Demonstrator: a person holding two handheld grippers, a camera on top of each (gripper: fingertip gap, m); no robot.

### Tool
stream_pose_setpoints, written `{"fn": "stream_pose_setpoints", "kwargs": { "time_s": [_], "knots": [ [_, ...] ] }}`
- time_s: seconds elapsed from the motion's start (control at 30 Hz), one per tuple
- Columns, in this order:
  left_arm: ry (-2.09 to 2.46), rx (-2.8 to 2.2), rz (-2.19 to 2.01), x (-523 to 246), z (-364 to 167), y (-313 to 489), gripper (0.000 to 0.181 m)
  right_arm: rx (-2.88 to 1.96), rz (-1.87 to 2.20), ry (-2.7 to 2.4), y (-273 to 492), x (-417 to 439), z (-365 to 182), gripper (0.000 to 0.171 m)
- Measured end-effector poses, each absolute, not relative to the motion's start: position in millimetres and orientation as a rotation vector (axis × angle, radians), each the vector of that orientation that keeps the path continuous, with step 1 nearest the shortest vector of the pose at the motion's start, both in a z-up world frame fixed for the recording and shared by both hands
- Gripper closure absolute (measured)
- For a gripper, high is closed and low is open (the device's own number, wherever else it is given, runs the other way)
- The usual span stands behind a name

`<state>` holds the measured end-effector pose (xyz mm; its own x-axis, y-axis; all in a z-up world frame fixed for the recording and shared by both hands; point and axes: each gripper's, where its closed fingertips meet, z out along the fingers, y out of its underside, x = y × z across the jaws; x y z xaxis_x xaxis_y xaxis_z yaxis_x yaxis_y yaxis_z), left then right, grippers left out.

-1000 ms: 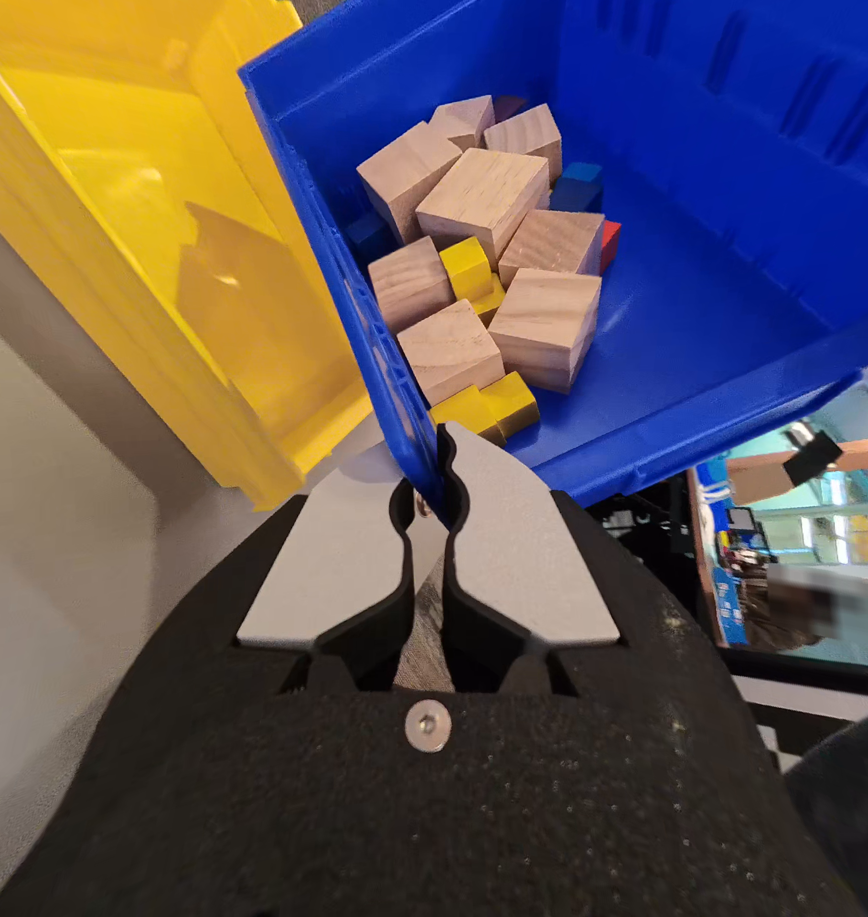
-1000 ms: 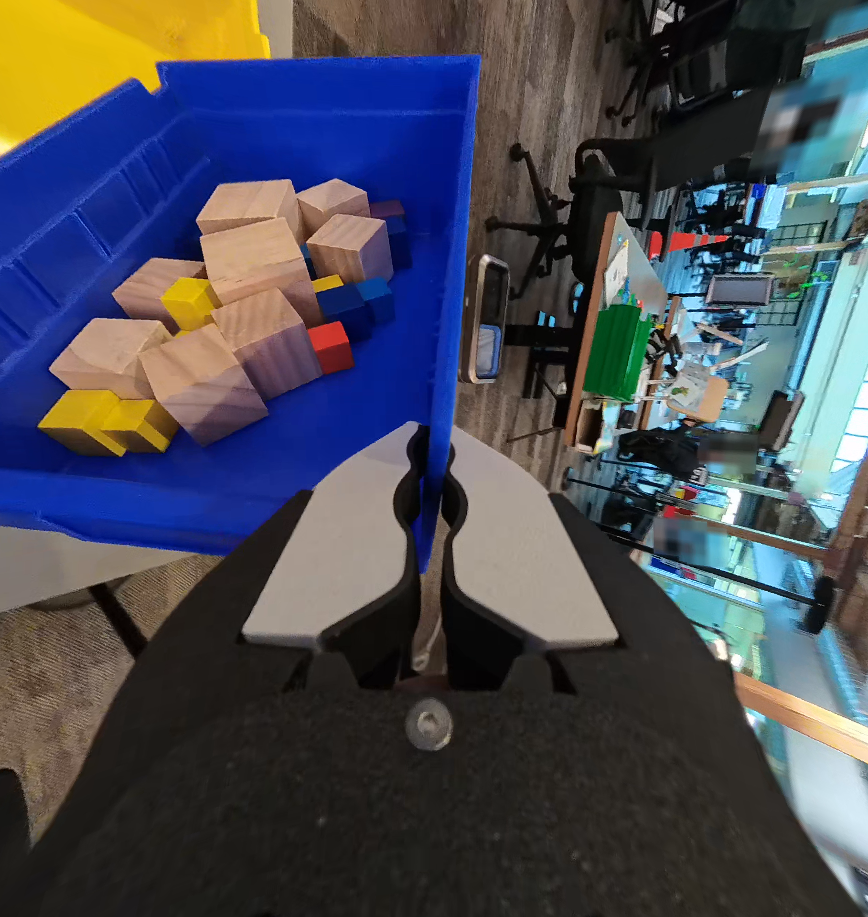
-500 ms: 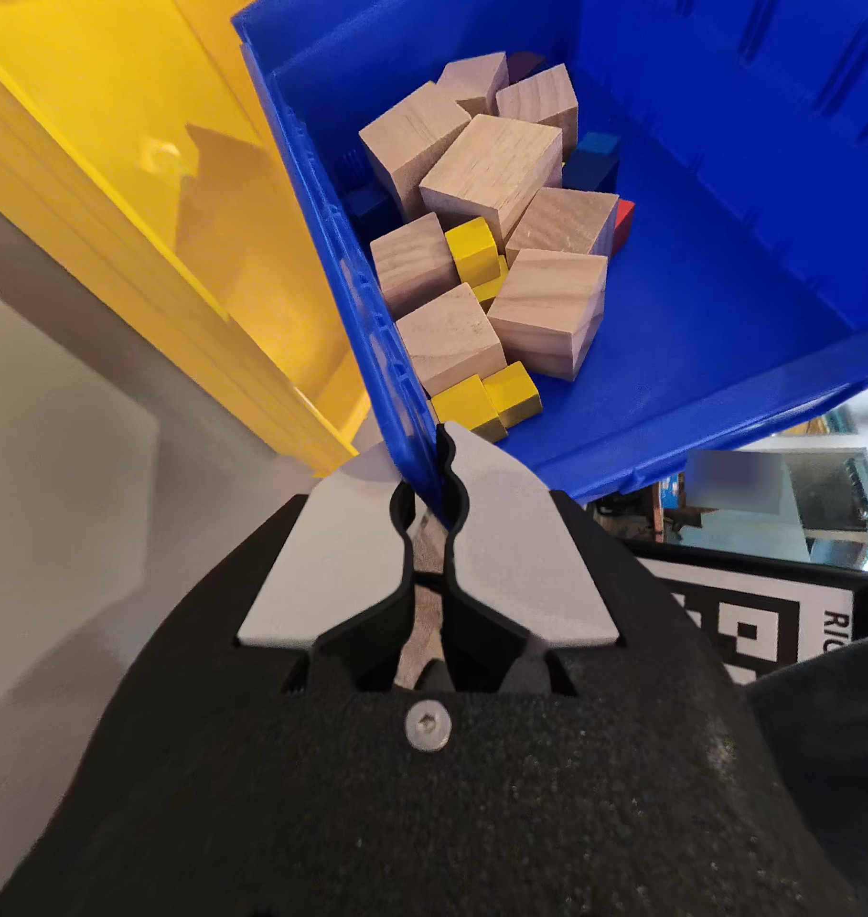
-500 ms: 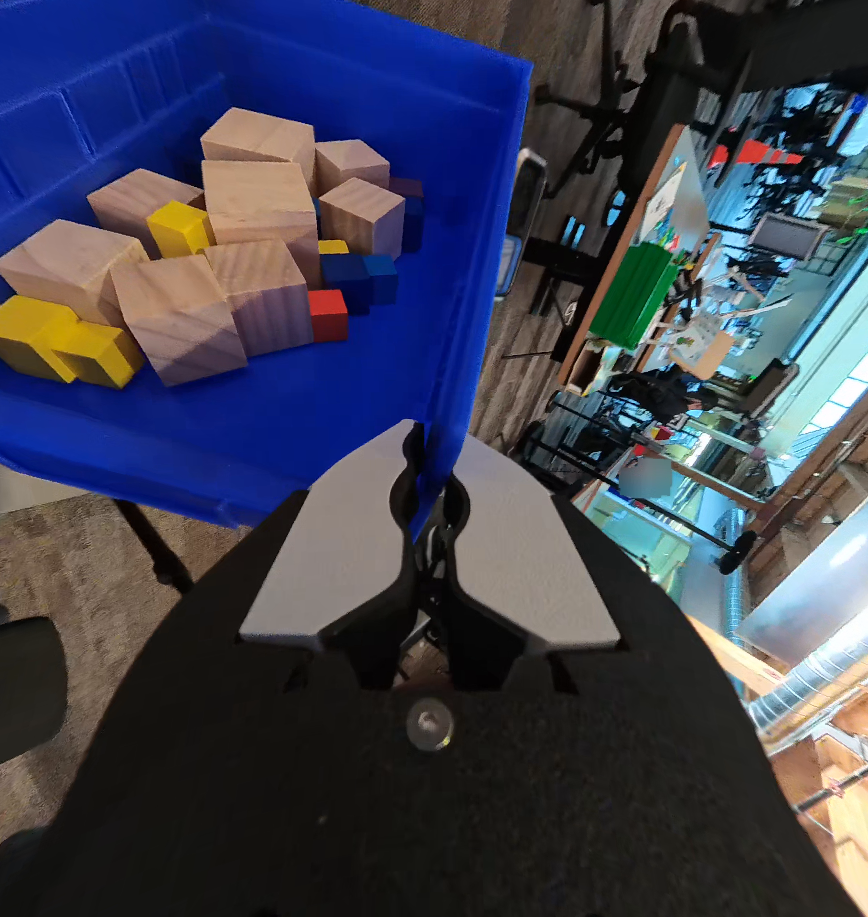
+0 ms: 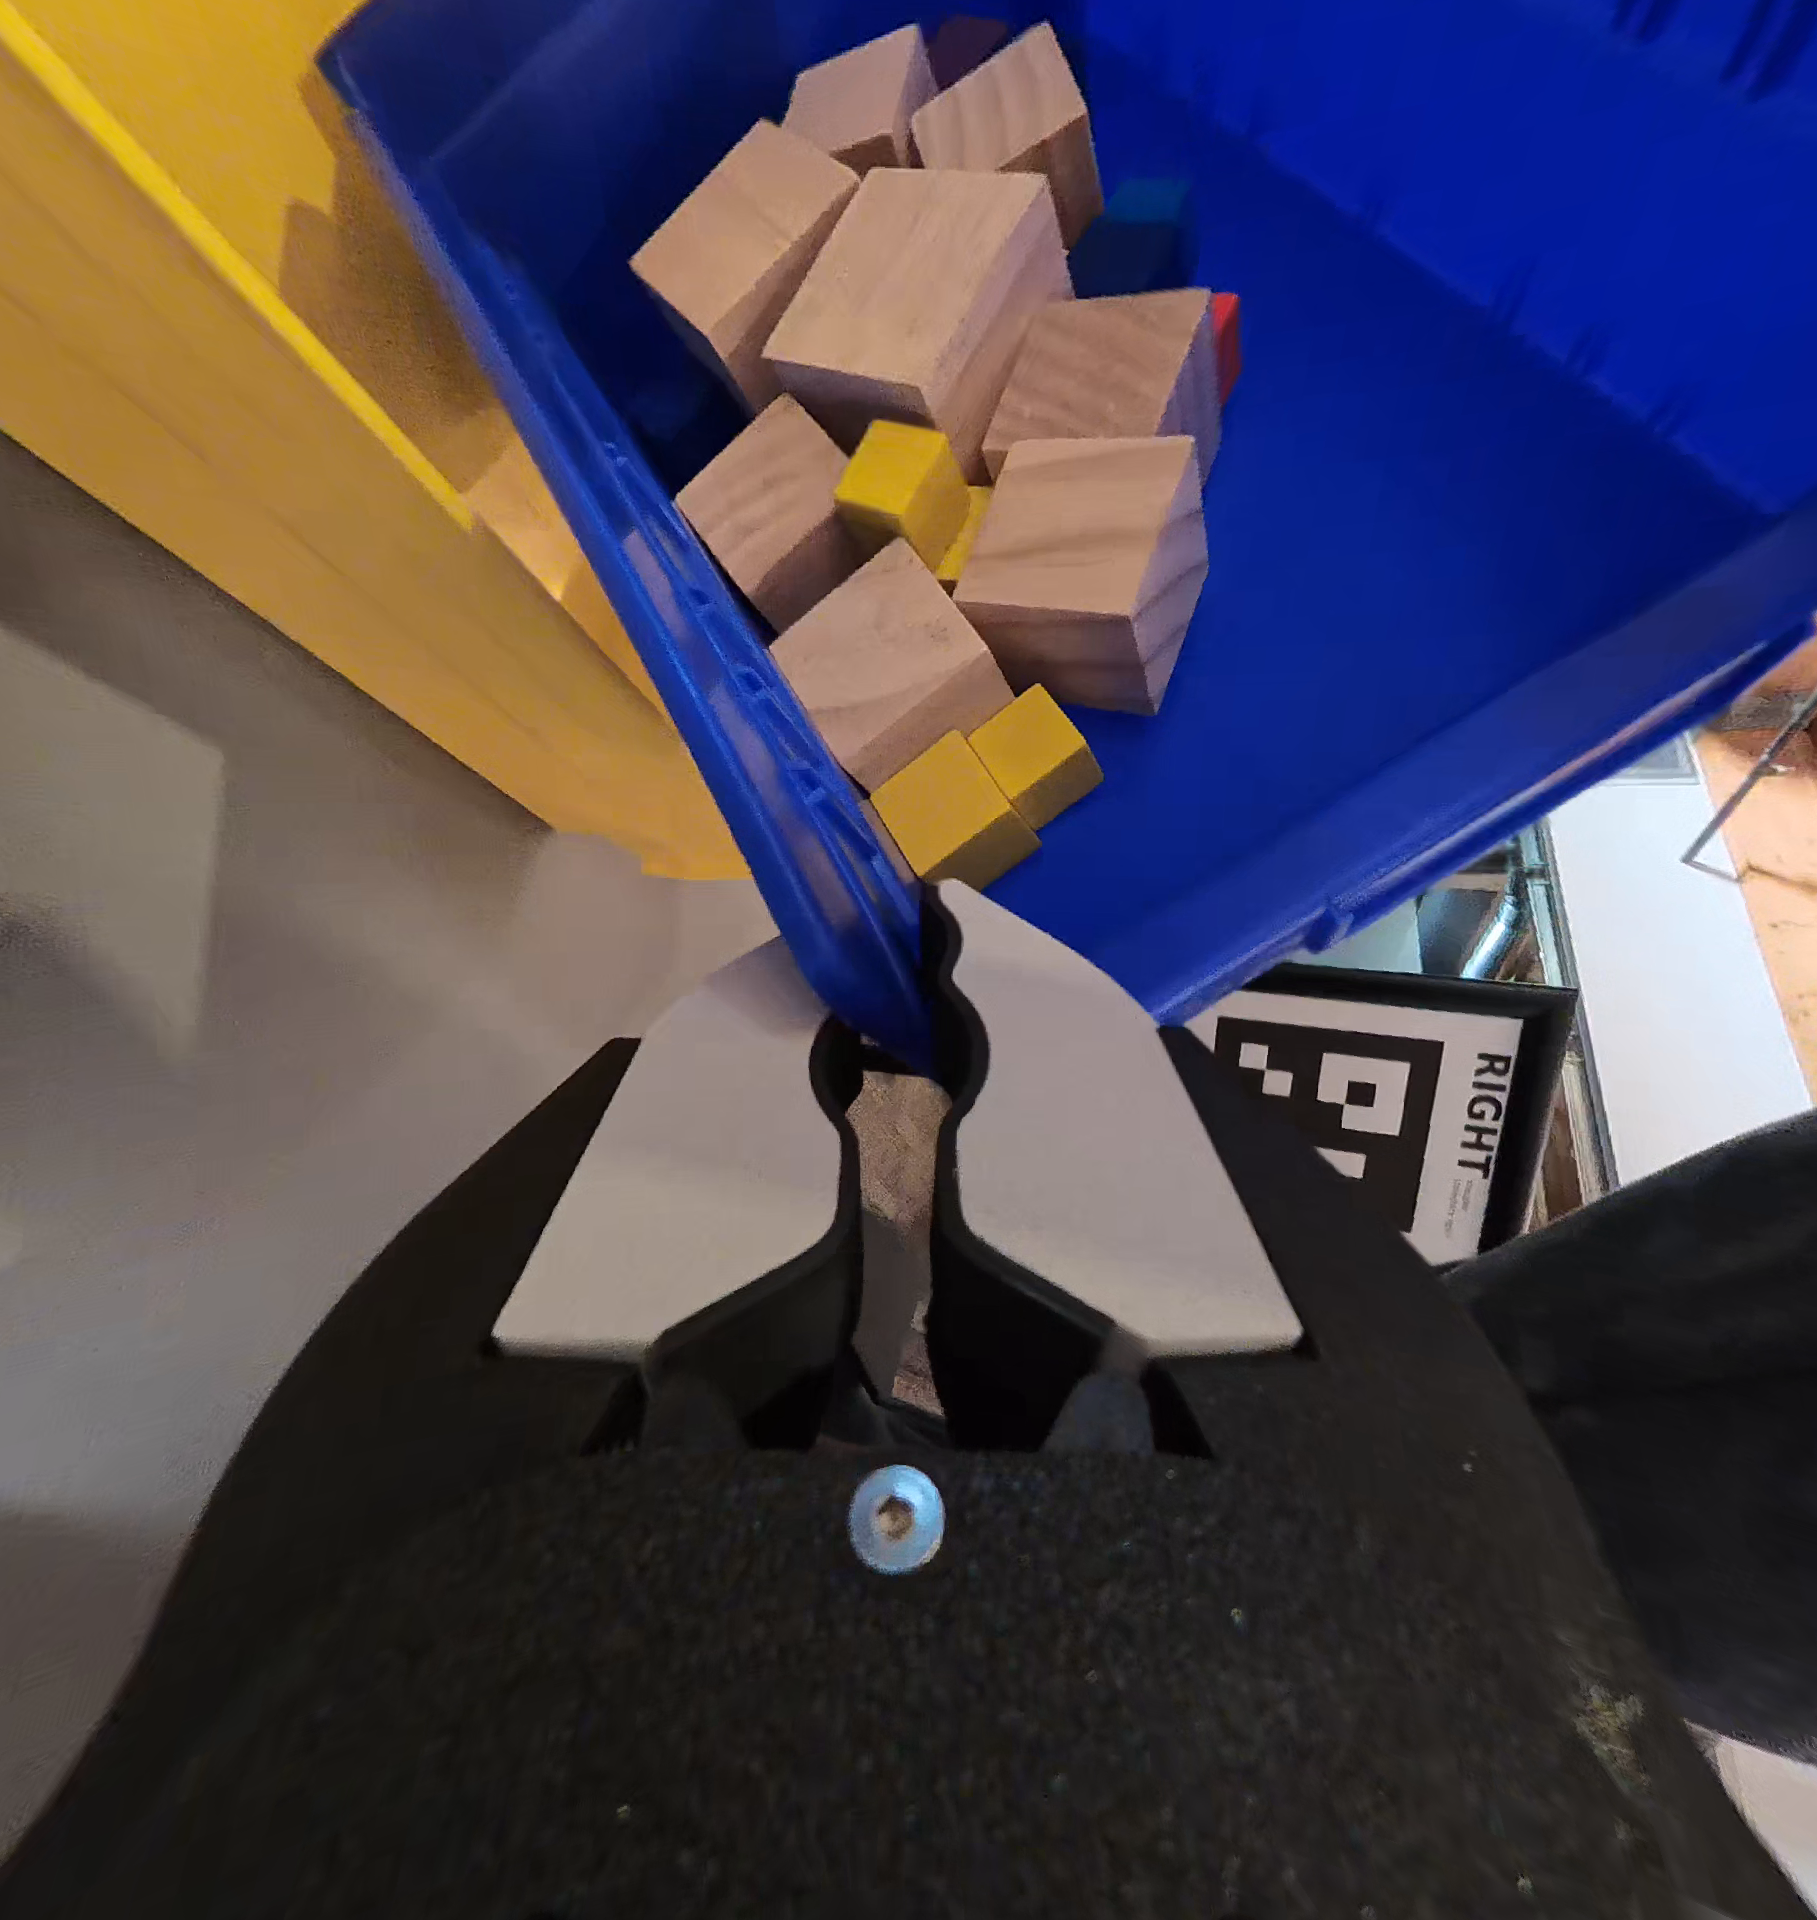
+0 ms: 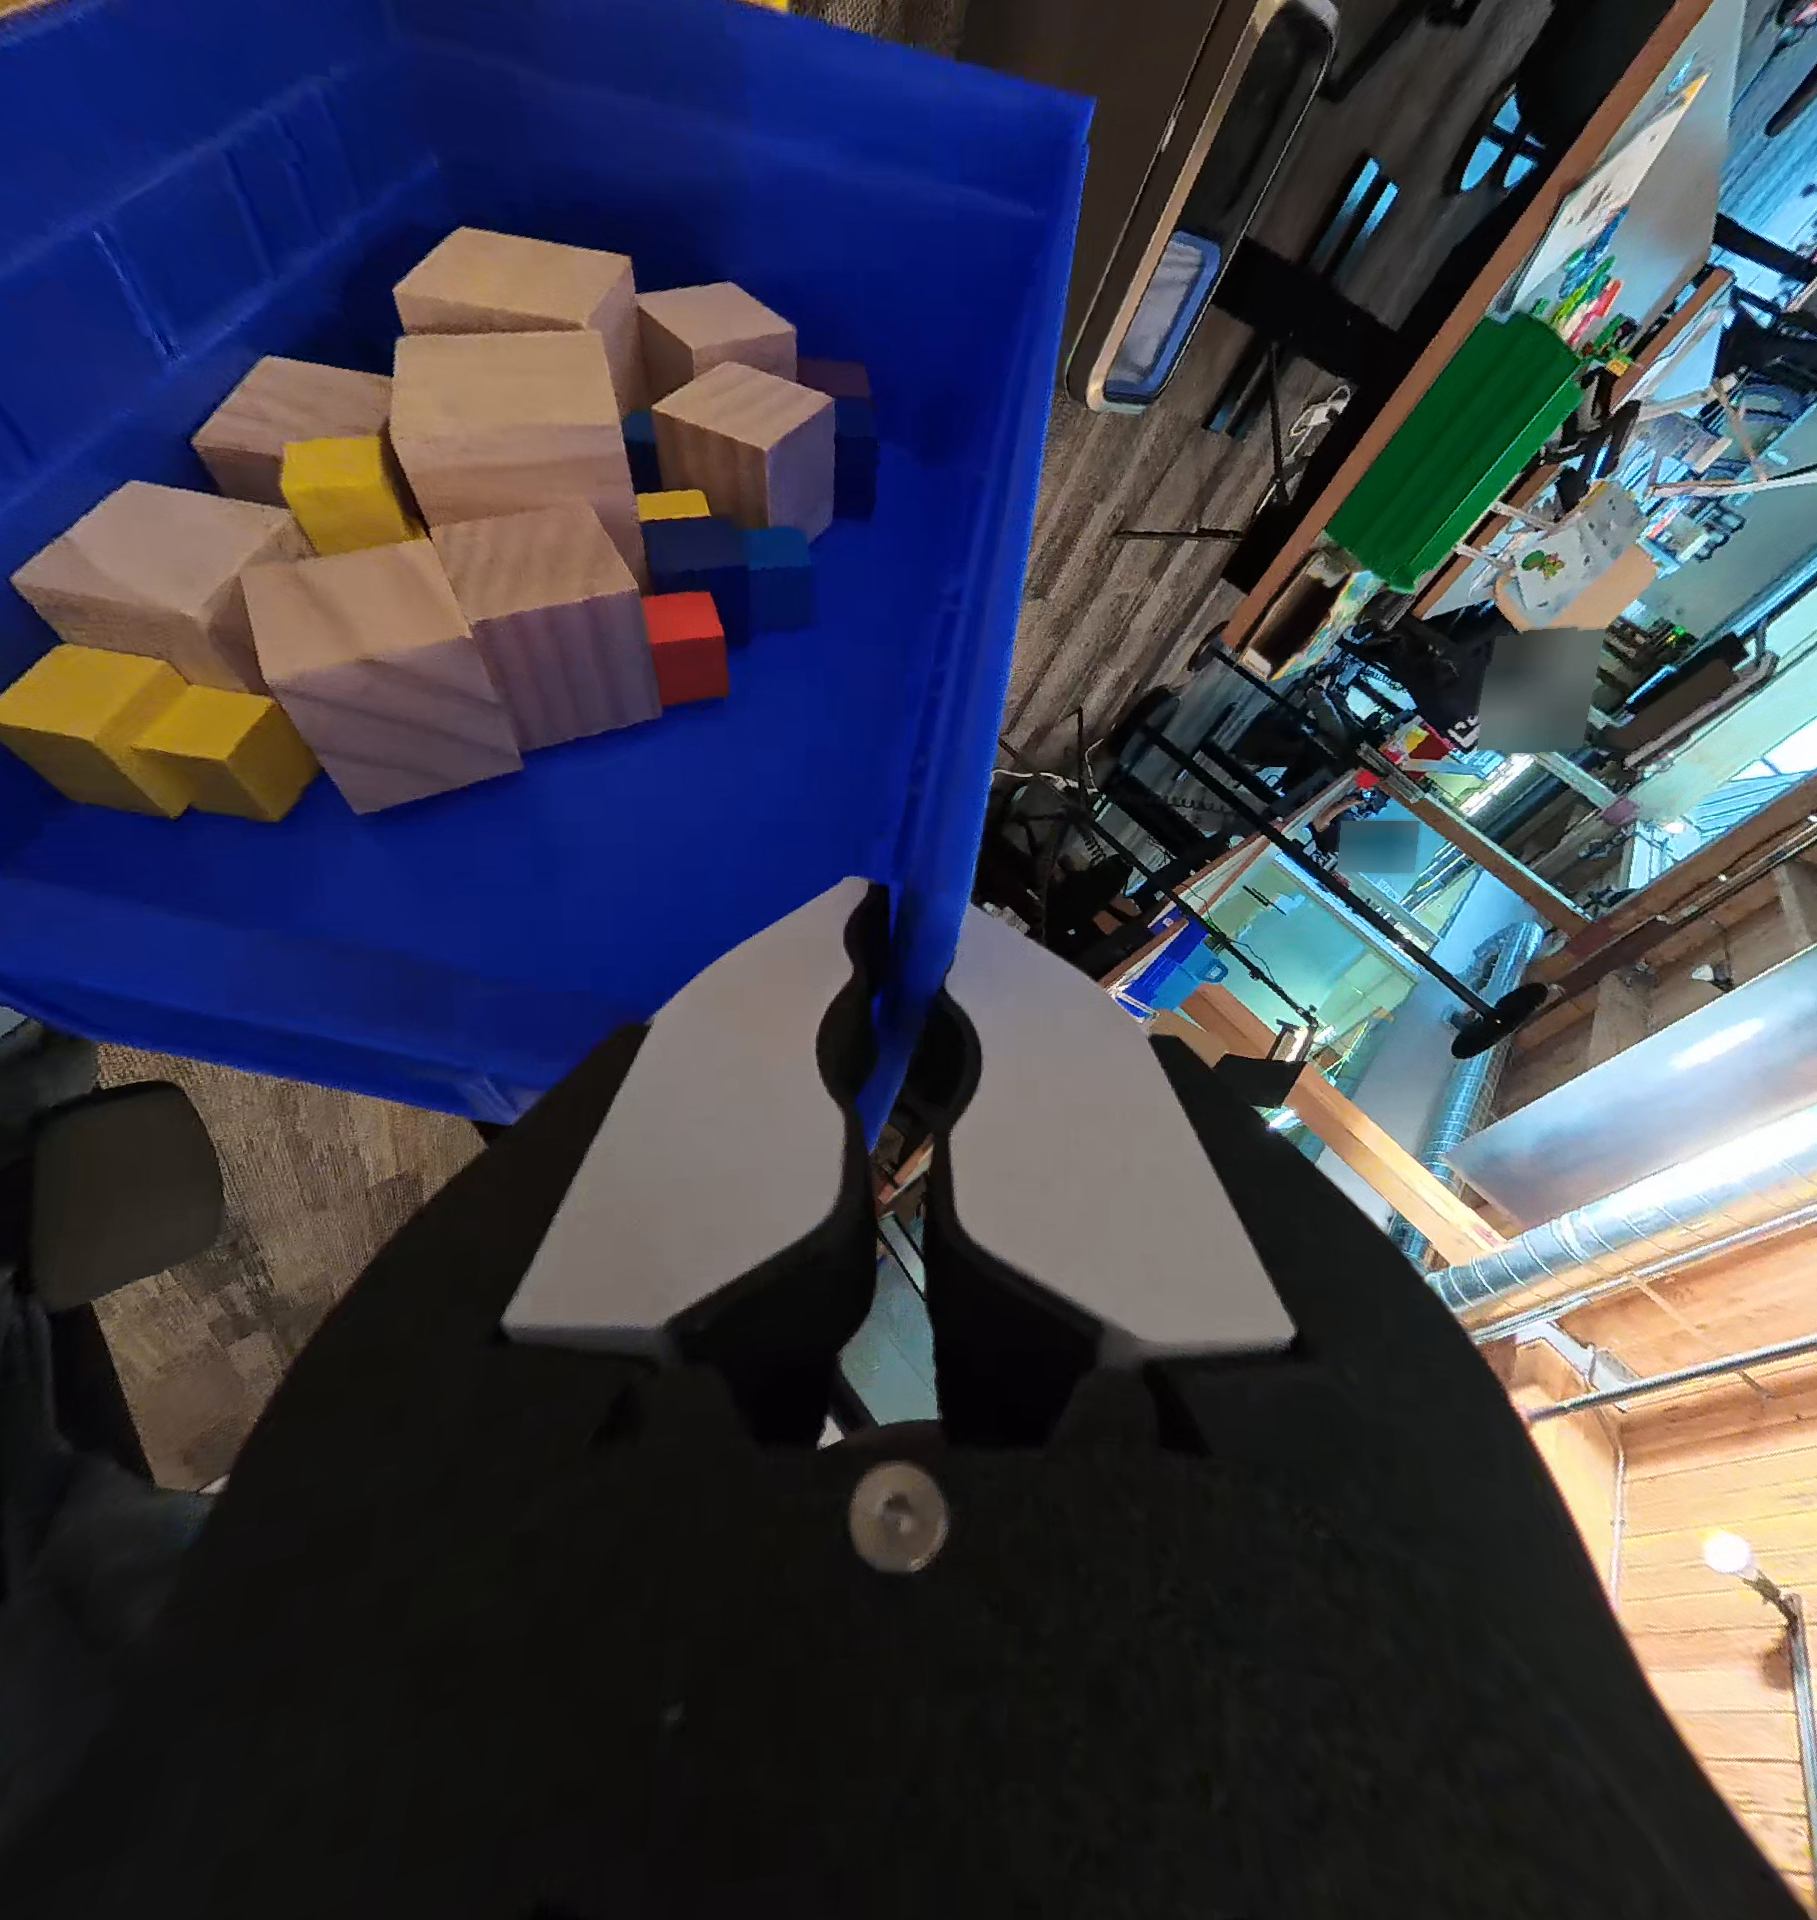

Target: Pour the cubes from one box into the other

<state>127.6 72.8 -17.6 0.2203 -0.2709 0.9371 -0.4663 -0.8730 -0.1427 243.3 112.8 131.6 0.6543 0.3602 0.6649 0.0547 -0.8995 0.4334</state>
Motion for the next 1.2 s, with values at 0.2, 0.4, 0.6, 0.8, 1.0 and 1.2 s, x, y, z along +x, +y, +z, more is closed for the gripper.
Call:
{"fn": "stream_pose_setpoints", "kwargs": {
  "time_s": [0.2,0.4,0.6,0.8,1.0,1.2],
  "knots": [
    [-0.651,2.235,1.778,126.0,-22.2,83.4,0.173,2.368,1.105,0.357,137.8,235.0,127.8,0.168],
    [-0.557,2.05,1.947,131.4,-9.4,76.7,0.171,2.203,1.236,0.482,183.3,221.1,129.1,0.169],
    [-0.49,2.029,1.973,133.9,-19.2,87.0,0.172,2.198,1.206,0.502,184.7,222.4,123.9,0.168],
    [-0.548,2.099,1.933,141.0,-17.6,82.0,0.172,2.304,1.176,0.501,164.8,235.9,129.3,0.168],
    [-0.516,2.05,2.011,154.0,-10.7,57.0,0.171,2.295,1.238,0.547,151.4,239.8,136.4,0.168],
    [-0.448,1.92,2.161,173.8,9.4,26.6,0.171,2.201,1.338,0.594,133.7,239.2,158.8,0.168]
  ]
}}
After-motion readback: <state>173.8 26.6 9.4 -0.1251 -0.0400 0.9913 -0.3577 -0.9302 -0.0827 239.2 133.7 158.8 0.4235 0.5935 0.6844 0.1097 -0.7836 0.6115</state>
